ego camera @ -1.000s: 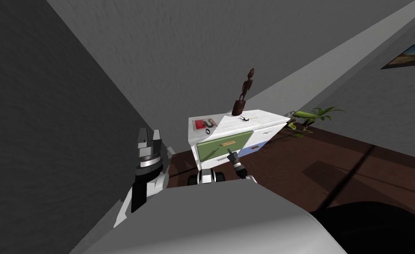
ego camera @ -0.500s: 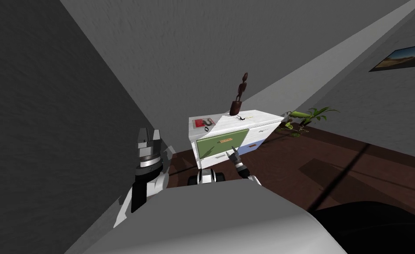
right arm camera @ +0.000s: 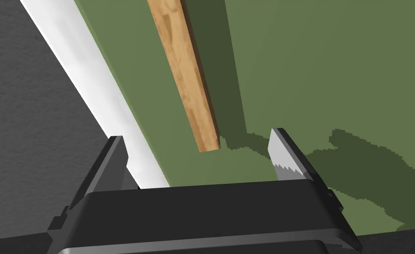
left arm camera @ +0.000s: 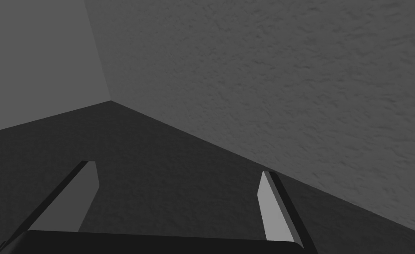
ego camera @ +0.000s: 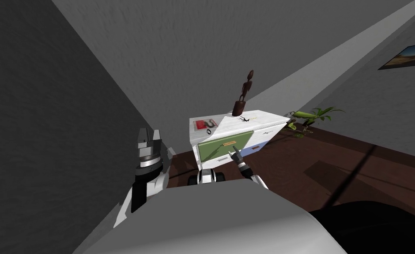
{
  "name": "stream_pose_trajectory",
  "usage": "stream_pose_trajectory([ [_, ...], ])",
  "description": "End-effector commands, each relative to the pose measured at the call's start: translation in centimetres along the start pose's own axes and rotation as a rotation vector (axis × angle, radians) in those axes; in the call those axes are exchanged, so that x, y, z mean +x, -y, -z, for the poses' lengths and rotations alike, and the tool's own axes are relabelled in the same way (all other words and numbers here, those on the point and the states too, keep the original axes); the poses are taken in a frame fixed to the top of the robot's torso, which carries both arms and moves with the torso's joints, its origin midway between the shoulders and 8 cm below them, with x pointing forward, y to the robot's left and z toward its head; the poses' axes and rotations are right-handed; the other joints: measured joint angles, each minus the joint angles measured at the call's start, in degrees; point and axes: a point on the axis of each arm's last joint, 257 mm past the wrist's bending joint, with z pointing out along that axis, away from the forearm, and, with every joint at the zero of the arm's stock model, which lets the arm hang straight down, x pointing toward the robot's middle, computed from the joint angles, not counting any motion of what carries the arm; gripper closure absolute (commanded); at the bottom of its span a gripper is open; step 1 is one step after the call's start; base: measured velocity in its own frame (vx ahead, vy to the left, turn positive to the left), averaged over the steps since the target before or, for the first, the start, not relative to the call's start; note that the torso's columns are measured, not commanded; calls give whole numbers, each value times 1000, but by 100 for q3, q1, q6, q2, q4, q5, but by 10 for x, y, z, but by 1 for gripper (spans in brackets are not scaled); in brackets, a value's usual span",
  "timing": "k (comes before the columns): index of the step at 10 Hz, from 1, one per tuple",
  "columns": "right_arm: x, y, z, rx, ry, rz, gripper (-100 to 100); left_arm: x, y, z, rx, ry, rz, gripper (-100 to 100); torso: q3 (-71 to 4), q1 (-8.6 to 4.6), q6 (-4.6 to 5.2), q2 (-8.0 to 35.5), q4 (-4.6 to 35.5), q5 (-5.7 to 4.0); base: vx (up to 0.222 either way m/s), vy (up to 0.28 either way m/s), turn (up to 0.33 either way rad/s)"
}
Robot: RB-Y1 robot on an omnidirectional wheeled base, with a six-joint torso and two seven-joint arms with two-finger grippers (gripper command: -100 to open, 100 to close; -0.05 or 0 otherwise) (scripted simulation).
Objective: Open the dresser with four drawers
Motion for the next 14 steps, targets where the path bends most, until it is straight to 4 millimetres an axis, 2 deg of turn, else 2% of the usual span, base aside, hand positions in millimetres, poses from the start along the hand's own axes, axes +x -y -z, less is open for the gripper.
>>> stream_pose_trajectory([
  [1, -1, 0, 1, 5, -22, 42, -100, 0, 0, 0, 0, 0, 0, 0, 7, -13, 0, 10, 3, -4, 155, 45, 7],
  [3, -8, -2, -1, 17, -37, 19, -100, 0, 0, 0, 0, 0, 0, 0, 12, -19, 0, 21, 5, -6, 82, 29, 3],
  [5, 1, 6, -7, 16, -42, 26, -100, 0, 0, 0, 0, 0, 0, 0, 24, -19, 1, 37, 11, -5, 29, 23, 31],
  [6, -4, 4, -4, 16, -35, 28, -100, 0, 0, 0, 0, 0, 0, 0, 11, -8, -2, 15, 6, -3, 18, 16, 15],
  [7, -3, 4, -5, 15, -37, 26, 100, 0, 0, 0, 0, 0, 0, 0, 8, -13, 2, 14, 3, -4, 0, 0, 0],
  [14, -1, 7, 4, 5, -25, 26, 100, 0, 0, 0, 0, 0, 0, 0, -5, -4, 0, -2, 6, 4, -156, -19, -24],
])
